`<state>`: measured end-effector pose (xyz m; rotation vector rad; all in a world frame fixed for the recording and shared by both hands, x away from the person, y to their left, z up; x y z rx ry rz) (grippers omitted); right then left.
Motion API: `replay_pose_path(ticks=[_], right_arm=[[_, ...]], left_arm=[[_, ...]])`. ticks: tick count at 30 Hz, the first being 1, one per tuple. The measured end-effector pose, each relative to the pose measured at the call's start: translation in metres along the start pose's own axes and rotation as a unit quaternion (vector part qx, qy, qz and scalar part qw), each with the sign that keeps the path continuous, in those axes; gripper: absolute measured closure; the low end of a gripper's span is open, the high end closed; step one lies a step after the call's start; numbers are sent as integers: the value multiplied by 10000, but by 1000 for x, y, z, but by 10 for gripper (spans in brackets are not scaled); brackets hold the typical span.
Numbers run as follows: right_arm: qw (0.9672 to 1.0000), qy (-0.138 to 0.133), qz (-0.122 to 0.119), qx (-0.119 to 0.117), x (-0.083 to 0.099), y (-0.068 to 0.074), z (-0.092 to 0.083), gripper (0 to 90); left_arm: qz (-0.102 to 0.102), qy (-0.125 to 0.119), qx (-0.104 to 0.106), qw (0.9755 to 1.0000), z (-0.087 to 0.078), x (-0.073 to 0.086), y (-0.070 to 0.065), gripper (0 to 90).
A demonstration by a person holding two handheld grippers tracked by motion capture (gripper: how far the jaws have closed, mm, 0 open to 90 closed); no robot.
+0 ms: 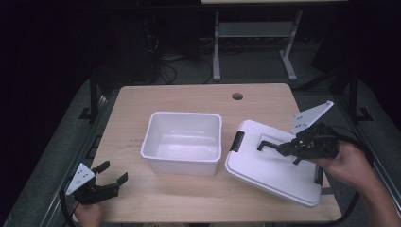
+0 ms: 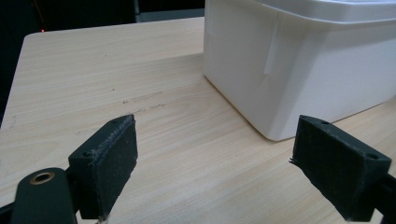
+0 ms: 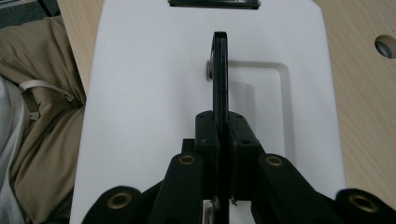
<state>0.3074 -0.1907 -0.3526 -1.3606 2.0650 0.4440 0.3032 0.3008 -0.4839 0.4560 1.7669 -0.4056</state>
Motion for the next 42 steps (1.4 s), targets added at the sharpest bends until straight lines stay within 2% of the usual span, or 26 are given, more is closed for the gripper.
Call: replay_pose_path(ticks=[13,26,42], right_arm=[[9997,-97,-223,-97,-30,3,9,844],[9993,-131,-279,-201,-46,4,21,844],[9981,-200,-475,-342,-81,6,40,844]], left_arm=[[-3,1,10,10000,0,0,0,130],[-2,27,19,10000,1,1,0,130],[-35,-32,7,10000,0,-1,1,130]])
Point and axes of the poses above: each handheld gripper's, and its own axes: z roughly forward along the jaws, x roughly out of its underside, y roughly to its left, the point moved 10 cm from there along z, roughly forward along the jaws, and after that the axes turned 8 degrees about -y, right-handed, at the moved point
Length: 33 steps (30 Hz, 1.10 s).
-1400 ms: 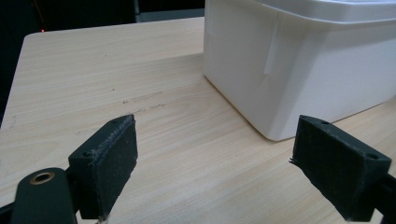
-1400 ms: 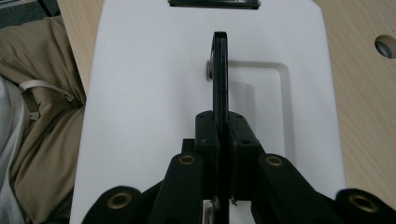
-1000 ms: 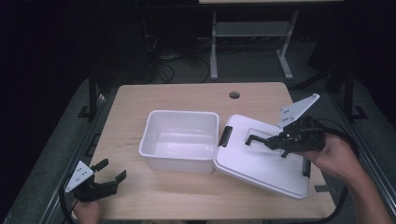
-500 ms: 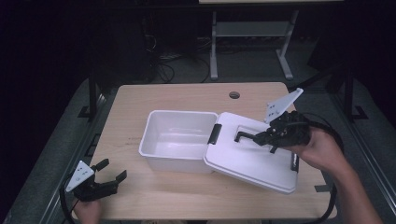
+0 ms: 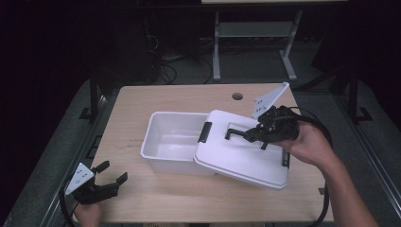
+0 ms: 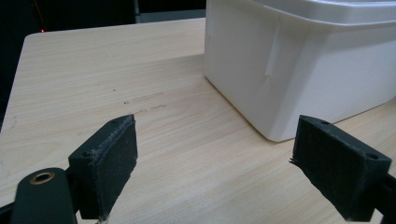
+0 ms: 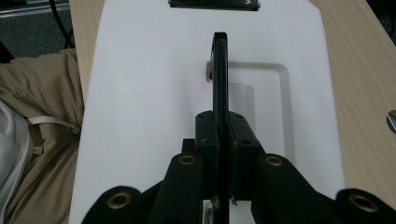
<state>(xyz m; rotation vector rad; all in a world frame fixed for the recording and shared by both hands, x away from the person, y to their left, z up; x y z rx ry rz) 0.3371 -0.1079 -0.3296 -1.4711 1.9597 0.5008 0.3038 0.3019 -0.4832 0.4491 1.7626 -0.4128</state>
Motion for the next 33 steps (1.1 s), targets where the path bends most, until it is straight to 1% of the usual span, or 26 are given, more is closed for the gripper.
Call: replay_pose_path(ticks=[2,4,8,9,10,13,14,18,24,25,30,31,33], right_arm=[[10000,-17,-35,-23,-7,0,4,844],[10000,-8,-41,-30,-8,0,5,844],[9999,-22,-88,-77,-15,0,11,844],[9999,-32,-98,-114,-19,1,16,843],[9999,-32,-98,-114,-19,1,16,843],[9998,-17,-120,-169,-25,1,23,844],[9998,-17,-120,-169,-25,1,23,844],[9995,-16,-227,-225,-36,1,32,843],[9992,0,-300,-255,-45,1,39,844],[9991,-25,-331,-274,-50,0,43,843],[9989,3,-342,-330,-55,-1,51,843],[9986,13,-387,-358,-58,-2,56,843],[9986,17,-370,-376,-60,-1,58,843]], left_arm=[[14,2,7,10000,0,0,0,130],[10,1,8,10000,0,0,-1,130],[-12,-9,7,10000,0,0,-1,130],[-18,-16,9,10000,0,0,-1,130],[-23,-22,11,10000,0,-1,-1,130],[-1,-17,18,10000,0,-1,-1,130],[-1,-17,18,10000,0,-1,-1,130],[39,0,14,10000,0,0,-1,130],[23,-8,7,10000,0,0,0,130],[18,-9,15,10000,0,0,0,130],[16,-18,22,10000,0,0,0,130],[13,-18,21,10000,0,0,0,130],[8,-21,22,10000,0,0,0,130]])
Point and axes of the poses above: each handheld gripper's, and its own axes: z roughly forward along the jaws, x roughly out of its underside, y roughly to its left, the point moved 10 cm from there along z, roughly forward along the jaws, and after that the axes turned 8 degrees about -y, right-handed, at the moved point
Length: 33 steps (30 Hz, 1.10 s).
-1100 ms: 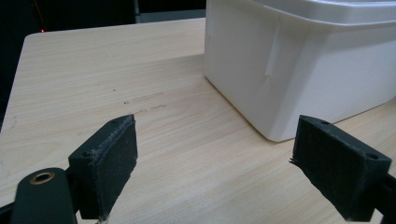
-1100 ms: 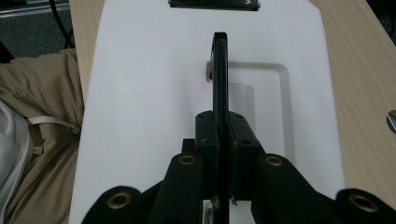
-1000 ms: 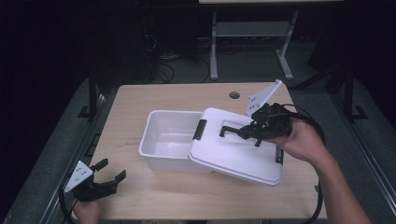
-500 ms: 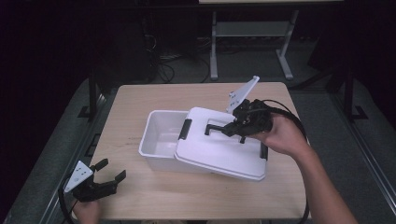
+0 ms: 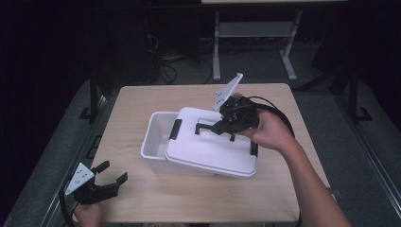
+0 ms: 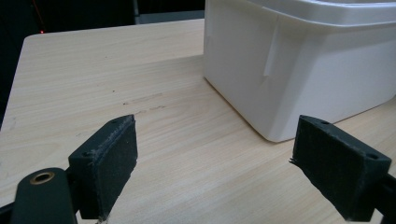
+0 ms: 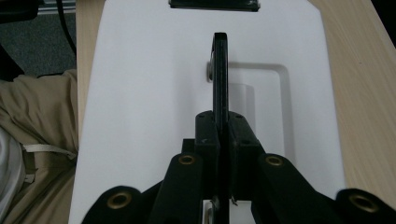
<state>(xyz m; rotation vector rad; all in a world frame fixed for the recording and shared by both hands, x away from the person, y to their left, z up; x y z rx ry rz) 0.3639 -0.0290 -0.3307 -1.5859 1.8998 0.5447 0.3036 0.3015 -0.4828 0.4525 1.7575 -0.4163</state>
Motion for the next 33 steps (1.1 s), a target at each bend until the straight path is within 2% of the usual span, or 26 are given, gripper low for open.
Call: replay_pose_path(ticks=[4,33], right_arm=[[9999,-23,-102,-68,-9,-2,10,843],[9993,-52,-200,-308,-39,-17,51,843]], left_arm=[[-12,-16,-4,10000,-1,0,0,130],[-38,-18,-18,10000,-4,1,2,130]])
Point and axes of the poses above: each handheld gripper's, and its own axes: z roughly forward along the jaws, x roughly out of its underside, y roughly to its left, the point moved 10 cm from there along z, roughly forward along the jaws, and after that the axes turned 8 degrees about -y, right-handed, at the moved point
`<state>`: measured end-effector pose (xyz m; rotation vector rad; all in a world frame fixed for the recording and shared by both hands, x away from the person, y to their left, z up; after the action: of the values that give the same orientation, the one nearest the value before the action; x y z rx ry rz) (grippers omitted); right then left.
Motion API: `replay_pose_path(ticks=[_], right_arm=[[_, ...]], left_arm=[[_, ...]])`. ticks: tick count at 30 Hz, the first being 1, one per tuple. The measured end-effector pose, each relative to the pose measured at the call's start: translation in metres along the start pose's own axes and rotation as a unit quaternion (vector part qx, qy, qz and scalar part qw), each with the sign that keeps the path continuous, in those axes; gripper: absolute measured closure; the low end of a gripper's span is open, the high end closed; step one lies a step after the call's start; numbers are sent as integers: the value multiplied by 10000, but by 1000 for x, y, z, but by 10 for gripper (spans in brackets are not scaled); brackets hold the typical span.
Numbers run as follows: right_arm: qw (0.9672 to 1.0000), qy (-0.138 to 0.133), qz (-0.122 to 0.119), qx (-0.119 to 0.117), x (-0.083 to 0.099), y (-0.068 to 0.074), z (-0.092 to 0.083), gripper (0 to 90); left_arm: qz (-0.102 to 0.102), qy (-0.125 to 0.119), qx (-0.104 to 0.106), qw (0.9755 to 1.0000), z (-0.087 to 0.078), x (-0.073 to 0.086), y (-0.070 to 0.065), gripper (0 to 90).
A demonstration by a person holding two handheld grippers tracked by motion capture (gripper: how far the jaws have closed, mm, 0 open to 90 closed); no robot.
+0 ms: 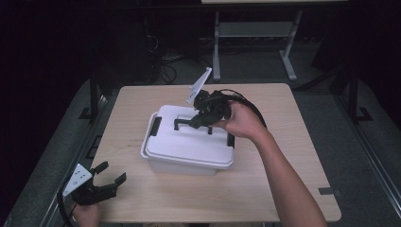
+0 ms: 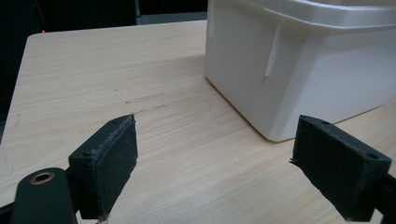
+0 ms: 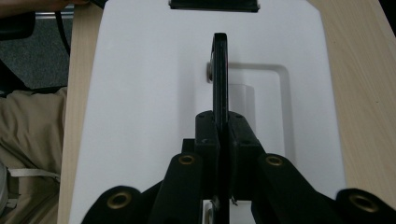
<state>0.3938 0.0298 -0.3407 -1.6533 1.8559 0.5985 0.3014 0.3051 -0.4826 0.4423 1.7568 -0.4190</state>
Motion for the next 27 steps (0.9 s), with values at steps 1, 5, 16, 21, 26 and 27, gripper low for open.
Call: replay_pose_path(ticks=[1,5,16,21,26,27], right_arm=[[10000,-1,0,-11,-1,0,2,843],[10000,22,3,-56,-3,-2,8,843],[9998,152,-13,-98,-8,-10,25,842],[9997,185,-37,-140,-10,-13,32,843],[9997,163,-36,-167,-10,-17,34,842],[9997,165,-38,-182,-10,-18,35,842]], left_arm=[[4,1,13,10000,0,0,-1,130],[-5,-2,20,10000,0,0,-1,130],[-41,-39,-2,10000,-1,-1,1,130],[-59,-55,-9,10000,-2,-1,2,130],[-59,-44,-6,10000,-2,0,2,130],[-55,-46,-6,10000,-2,-1,2,130]])
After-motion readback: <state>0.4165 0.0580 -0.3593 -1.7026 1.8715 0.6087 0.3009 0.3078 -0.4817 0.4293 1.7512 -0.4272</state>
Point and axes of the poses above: each handheld gripper's, and its own axes: z roughly forward along the jaws, x roughly out of its underside, y roughly to its left, the point moved 10 cm from there along z, roughly forward along the jaws, and after that the axes turned 8 degrees about -y, right-handed, at the moved point
